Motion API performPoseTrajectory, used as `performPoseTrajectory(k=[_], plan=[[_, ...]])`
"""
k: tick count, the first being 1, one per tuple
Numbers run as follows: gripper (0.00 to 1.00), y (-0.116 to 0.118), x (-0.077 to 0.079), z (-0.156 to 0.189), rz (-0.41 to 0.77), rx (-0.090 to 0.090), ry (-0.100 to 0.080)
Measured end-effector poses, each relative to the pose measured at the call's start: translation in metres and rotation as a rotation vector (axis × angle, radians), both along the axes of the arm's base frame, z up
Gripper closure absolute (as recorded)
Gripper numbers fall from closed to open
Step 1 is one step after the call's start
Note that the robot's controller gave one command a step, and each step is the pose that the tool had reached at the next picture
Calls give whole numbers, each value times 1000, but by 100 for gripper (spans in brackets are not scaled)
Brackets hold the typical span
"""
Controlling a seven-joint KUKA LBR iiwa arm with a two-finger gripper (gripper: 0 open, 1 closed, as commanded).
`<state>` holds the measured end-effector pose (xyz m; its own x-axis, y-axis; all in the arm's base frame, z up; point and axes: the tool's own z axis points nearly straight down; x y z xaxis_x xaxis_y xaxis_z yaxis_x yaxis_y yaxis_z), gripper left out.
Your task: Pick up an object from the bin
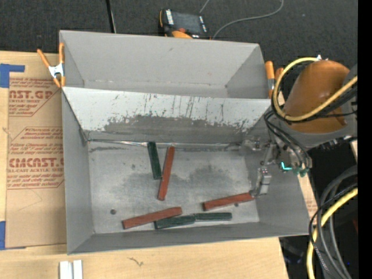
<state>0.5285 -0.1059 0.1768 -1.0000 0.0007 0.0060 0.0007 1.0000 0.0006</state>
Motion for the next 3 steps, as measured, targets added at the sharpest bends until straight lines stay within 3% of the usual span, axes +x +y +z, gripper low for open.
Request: performPoseTrajectory(k=[1, 2, 3], plan=[[0, -2, -19, -112, 90, 2, 1], [100, -2, -16, -107, 91, -1, -7], [100, -13, 31, 46, 448, -2, -15]])
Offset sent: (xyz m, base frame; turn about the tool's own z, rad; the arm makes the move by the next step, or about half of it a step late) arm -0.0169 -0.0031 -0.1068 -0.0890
